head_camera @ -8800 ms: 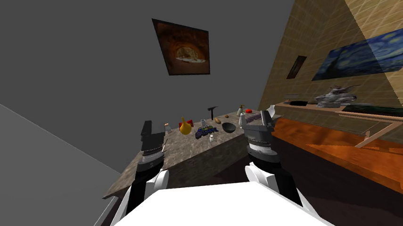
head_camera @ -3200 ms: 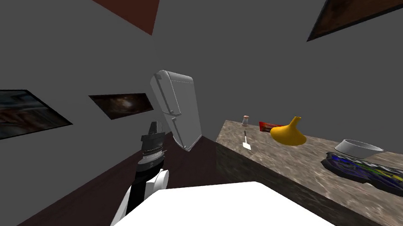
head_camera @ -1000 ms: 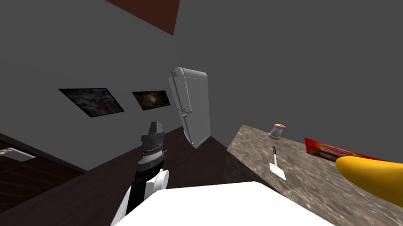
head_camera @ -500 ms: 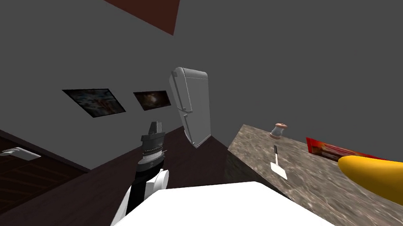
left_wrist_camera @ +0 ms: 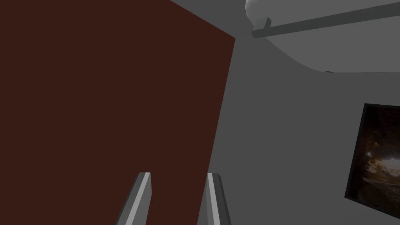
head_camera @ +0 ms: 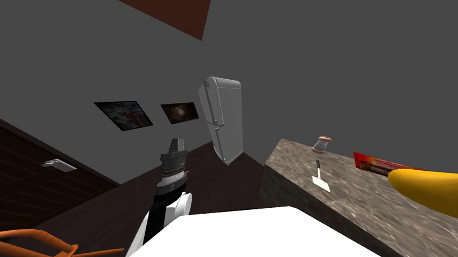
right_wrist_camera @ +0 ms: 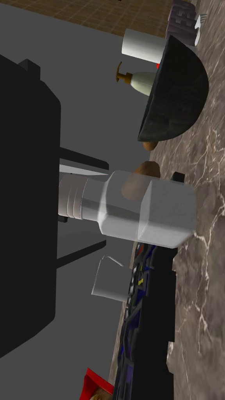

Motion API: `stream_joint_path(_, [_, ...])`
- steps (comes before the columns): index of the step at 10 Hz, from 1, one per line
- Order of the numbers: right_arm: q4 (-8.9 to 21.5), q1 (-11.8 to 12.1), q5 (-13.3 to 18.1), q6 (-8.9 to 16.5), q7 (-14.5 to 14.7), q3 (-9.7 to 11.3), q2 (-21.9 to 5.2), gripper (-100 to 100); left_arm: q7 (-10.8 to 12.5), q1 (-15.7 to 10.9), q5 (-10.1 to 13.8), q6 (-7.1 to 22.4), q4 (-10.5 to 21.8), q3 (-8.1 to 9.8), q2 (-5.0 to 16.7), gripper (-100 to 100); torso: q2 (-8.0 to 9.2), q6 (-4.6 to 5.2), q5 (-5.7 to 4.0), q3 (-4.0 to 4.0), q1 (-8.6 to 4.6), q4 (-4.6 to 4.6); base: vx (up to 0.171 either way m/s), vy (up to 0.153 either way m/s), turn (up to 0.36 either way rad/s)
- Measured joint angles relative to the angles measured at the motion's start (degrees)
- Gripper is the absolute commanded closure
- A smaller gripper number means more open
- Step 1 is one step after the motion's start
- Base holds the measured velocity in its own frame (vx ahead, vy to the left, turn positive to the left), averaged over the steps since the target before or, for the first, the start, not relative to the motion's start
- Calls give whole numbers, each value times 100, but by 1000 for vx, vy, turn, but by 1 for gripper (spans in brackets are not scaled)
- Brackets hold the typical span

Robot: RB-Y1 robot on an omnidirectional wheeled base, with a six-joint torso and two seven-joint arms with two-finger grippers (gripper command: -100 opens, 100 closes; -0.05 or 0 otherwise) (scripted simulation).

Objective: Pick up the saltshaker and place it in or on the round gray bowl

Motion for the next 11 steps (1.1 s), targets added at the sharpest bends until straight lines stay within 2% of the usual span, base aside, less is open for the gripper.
stream_joint_path(1, [82,-14,-10,28,-21,-26,-101,100,0,0,0,0,0,0,0,0,6,3,-5,4,-6,3,-105,66,4])
stream_joint_path(3, [-259,332,-218,279,-219,65,-365,100,0,1,0,0,0,1,1,0,-10,-2,-7,-5,-28,0,-129,83,47])
stream_joint_path(5, [19,261,-300,279,-346,160,-657,100,0,0,0,0,0,0,0,0,7,-1,-9,6,-25,5,-140,70,43])
stream_joint_path(7, [-187,502,-381,426,-452,113,-783,100,0,1,0,0,0,1,1,0,-11,5,-17,-2,-45,4,-94,40,21])
stream_joint_path(8, [-252,656,-459,473,-533,112,-902,100,0,1,0,0,0,1,1,0,-7,1,-14,-1,-42,4,-136,17,39])
stream_joint_path(9, [-145,664,-483,447,-606,140,-1000,100,0,0,0,0,0,1,1,0,0,3,-15,3,-53,5,-90,-18,11])
stream_joint_path(11, [-291,895,-542,497,-727,105,-1094,100,0,1,0,0,0,2,2,0,-14,3,-26,-4,-81,4,-69,-76,-1])
